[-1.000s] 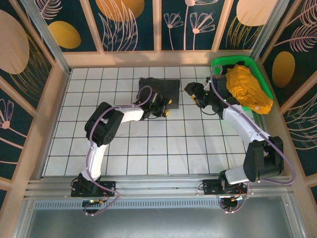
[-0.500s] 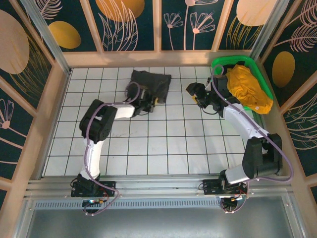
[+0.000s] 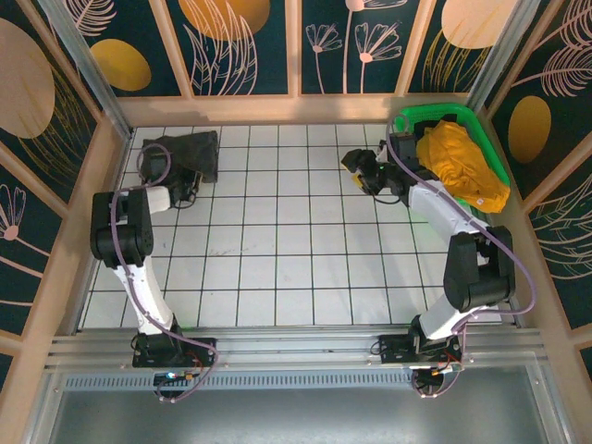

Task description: Fold and stack the t-shirts

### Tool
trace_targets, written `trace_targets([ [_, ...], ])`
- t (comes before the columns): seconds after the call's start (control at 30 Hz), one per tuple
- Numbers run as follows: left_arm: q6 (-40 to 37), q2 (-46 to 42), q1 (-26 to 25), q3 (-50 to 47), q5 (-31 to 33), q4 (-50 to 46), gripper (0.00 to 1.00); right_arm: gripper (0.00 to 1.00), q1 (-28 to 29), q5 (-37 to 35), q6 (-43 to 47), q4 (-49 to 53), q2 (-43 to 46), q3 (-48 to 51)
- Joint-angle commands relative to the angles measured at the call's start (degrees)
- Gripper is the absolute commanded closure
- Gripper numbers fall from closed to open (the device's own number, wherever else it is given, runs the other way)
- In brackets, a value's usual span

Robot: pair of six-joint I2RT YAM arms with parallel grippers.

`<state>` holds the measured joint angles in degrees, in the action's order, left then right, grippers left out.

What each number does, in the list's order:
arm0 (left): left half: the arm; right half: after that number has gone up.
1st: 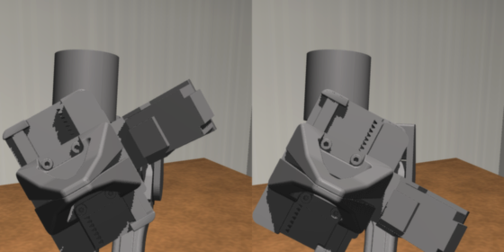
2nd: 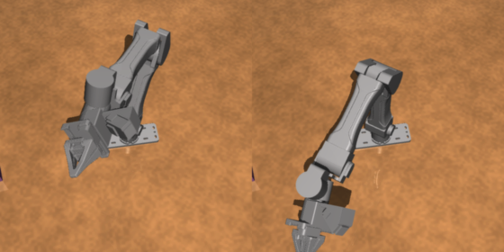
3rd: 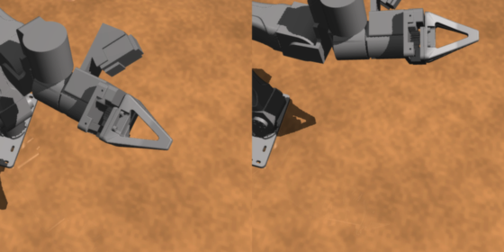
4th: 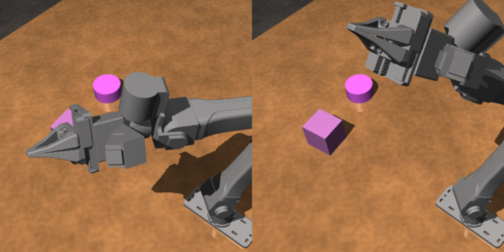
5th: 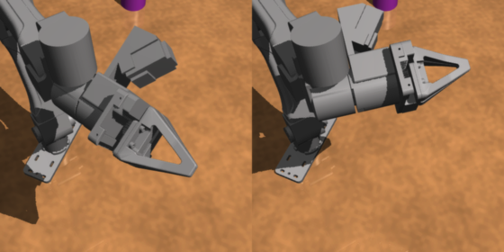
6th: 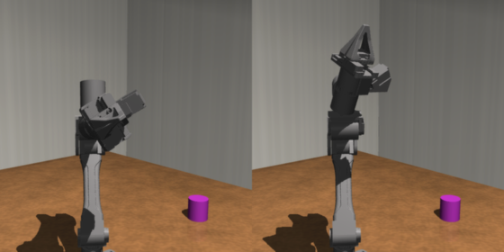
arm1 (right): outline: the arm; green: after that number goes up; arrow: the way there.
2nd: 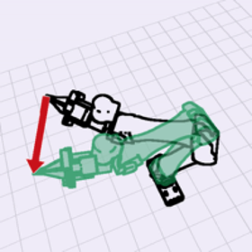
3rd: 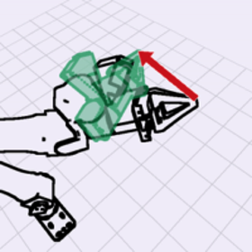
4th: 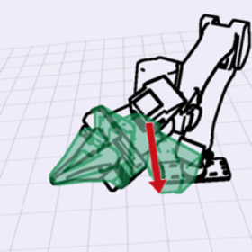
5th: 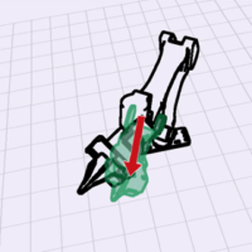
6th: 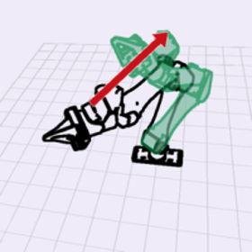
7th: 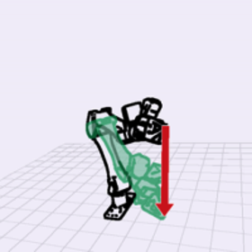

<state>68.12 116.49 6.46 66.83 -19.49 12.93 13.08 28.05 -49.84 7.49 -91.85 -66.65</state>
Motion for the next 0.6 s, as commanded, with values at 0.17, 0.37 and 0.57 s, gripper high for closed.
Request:
trace_targets([
  [0.17,-19.8,1.3,4.8,3.7,-2.3,-10.5,1.00,0.40,1.1,8.9,1.4,-15.5,0.9,0.9],
  [0.37,-21.8,0.2,5.1,3.9,-0.4,-12.6,1.00,0.39,1.3,10.9,-0.5,-21.2,1.2,2.7],
  [0.57,-20.5,-8.6,4.4,2.2,1.4,-13.6,0.01,0.18,1.4,9.8,-0.4,-21.0,2.5,2.5],
])
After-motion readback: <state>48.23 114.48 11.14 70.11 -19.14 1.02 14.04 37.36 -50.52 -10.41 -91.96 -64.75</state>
